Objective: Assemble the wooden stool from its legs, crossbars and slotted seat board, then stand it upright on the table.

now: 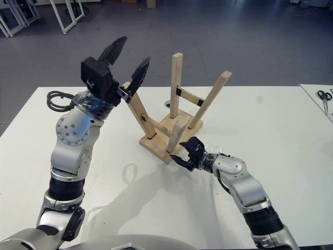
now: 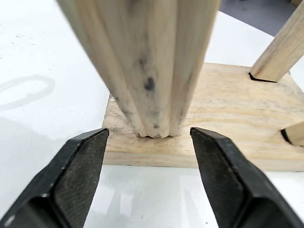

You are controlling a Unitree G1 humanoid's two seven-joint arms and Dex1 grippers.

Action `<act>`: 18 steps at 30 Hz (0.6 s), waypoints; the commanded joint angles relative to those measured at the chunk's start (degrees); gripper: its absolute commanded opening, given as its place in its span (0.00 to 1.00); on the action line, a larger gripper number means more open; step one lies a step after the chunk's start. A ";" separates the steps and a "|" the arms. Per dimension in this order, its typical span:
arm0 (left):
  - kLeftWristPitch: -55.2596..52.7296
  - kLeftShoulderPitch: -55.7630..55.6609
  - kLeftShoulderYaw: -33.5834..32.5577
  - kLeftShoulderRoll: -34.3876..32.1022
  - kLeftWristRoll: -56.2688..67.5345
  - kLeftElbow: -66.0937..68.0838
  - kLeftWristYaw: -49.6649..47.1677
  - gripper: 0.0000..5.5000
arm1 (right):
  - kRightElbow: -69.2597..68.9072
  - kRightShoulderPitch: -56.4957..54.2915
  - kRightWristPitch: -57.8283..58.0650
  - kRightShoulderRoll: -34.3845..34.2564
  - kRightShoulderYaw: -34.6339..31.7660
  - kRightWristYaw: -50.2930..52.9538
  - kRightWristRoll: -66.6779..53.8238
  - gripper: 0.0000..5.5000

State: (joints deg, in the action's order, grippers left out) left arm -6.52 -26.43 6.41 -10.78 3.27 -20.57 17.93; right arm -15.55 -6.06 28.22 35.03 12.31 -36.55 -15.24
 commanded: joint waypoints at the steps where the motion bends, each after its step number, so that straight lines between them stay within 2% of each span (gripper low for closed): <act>1: 3.29 -2.07 -11.32 -5.16 -5.94 2.30 -8.35 0.54 | -2.87 -1.13 5.54 4.52 -2.35 0.37 2.55 0.58; 4: 4.21 1.24 -16.44 -10.91 -9.49 9.71 -10.10 0.54 | -1.20 -1.50 8.17 5.38 -3.36 1.60 4.32 0.58; 7: 2.33 4.97 -12.79 -11.71 -8.49 19.96 -4.99 0.54 | 5.21 -4.16 8.60 2.51 -3.47 5.13 7.02 0.58; 13: 1.93 6.86 -2.67 -6.53 -7.06 39.93 4.97 0.54 | 25.65 -14.03 2.28 -6.78 -1.40 10.56 12.04 0.58; 18: 3.50 5.12 -0.22 -5.46 -8.28 47.83 5.27 0.54 | 42.62 -21.59 -5.69 -12.39 -0.34 10.67 14.80 0.58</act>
State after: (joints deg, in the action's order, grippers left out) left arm -3.36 -19.89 5.87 -15.72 -3.87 25.97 23.35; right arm 21.52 -24.82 24.83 25.02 10.90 -25.35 -1.37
